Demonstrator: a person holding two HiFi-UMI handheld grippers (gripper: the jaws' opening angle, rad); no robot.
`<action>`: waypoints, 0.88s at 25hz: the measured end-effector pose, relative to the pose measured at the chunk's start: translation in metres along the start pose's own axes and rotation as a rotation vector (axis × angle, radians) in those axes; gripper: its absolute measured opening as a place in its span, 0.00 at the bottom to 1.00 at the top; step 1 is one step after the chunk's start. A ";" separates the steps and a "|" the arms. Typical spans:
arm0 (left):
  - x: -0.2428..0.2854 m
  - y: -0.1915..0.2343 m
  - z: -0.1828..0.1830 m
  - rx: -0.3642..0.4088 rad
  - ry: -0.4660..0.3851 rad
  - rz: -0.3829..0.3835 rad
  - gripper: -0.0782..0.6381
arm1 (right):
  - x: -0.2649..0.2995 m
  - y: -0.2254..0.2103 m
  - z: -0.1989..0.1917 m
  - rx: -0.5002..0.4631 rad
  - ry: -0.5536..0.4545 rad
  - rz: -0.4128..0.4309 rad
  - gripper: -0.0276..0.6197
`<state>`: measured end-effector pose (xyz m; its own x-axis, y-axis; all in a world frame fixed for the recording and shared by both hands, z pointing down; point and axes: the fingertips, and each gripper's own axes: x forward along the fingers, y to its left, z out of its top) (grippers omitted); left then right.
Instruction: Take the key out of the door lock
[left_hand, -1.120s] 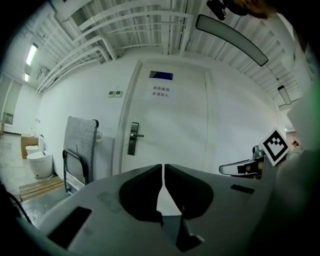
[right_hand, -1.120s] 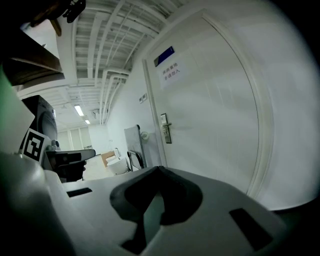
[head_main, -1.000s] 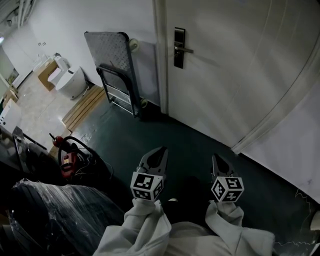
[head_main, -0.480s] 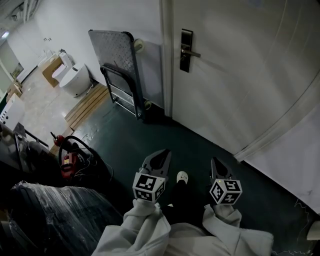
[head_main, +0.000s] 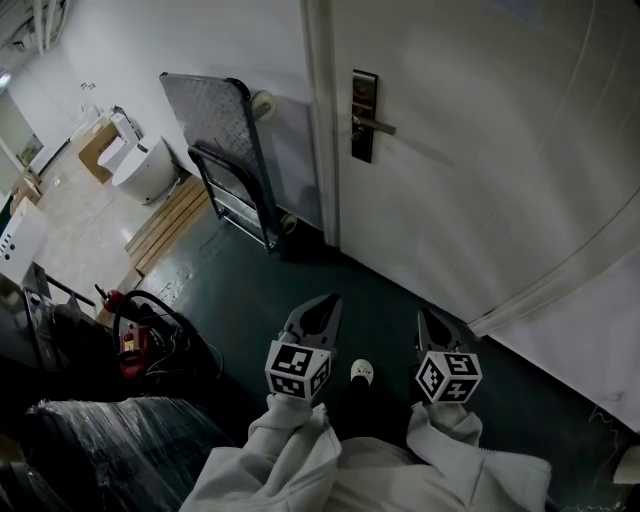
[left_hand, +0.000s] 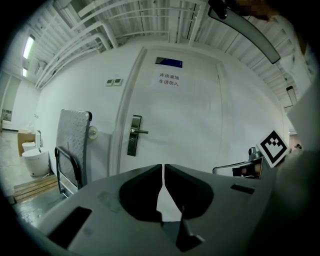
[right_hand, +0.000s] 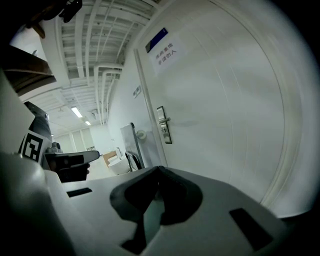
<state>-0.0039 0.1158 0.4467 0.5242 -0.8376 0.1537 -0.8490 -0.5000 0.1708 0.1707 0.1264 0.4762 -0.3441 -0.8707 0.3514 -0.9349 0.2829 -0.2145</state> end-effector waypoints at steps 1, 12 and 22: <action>0.008 0.003 0.002 -0.005 0.001 0.004 0.14 | 0.008 -0.003 0.004 0.001 0.004 0.003 0.12; 0.078 0.047 0.022 -0.012 0.002 0.074 0.14 | 0.082 -0.036 0.042 -0.012 0.012 0.041 0.12; 0.120 0.062 0.022 -0.021 -0.008 0.115 0.14 | 0.122 -0.064 0.059 -0.024 -0.001 0.058 0.12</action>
<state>0.0046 -0.0204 0.4543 0.4231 -0.8908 0.1659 -0.9018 -0.3961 0.1728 0.1936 -0.0211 0.4791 -0.3975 -0.8531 0.3379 -0.9153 0.3424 -0.2121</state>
